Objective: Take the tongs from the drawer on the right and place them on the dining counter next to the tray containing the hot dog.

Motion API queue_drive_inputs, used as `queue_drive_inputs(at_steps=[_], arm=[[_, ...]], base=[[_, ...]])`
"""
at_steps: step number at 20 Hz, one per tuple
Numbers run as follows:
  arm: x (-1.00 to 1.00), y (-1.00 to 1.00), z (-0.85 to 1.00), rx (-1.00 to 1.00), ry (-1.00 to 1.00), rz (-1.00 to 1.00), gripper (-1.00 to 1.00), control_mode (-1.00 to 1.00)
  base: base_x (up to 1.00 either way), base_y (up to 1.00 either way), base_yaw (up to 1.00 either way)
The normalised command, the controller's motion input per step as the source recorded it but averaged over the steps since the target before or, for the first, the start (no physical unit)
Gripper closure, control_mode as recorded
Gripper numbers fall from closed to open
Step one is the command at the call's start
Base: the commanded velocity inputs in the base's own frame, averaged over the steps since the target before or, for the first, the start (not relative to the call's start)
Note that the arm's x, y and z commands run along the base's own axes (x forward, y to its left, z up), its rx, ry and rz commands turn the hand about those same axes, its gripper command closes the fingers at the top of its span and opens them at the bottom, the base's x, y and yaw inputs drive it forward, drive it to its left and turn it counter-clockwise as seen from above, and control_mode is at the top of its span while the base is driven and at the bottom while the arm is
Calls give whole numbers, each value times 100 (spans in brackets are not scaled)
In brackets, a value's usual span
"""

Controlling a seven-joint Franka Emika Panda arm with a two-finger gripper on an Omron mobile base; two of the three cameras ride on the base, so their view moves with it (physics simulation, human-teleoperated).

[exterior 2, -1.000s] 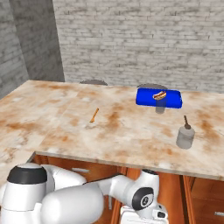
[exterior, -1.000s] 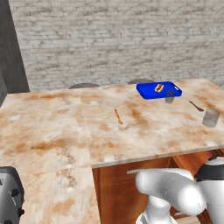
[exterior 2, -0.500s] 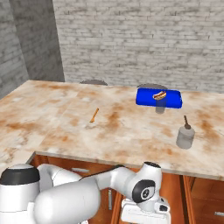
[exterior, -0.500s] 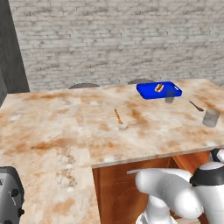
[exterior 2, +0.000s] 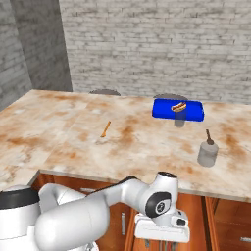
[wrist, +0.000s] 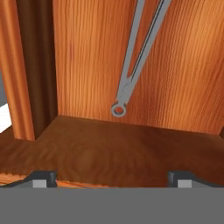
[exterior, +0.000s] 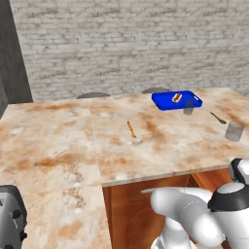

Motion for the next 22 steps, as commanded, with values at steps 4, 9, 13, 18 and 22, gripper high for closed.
queue_drive_inputs(at_steps=[4, 9, 13, 18, 22], arm=[[43, 0, 0, 0, -1, 0, -100, -100], [7, 0, 0, 0, -8, 0, -100, -100], [5, 0, -11, 0, -13, 0, -100, -100], [12, 0, -13, 0, -12, 0, -100, -100], [6, -2, 0, 0, -2, 0, -100, -100]], base=[[0, 0, 0], [0, 0, 0], [0, 0, 0], [0, 0, 0], [0, 0, 0]])
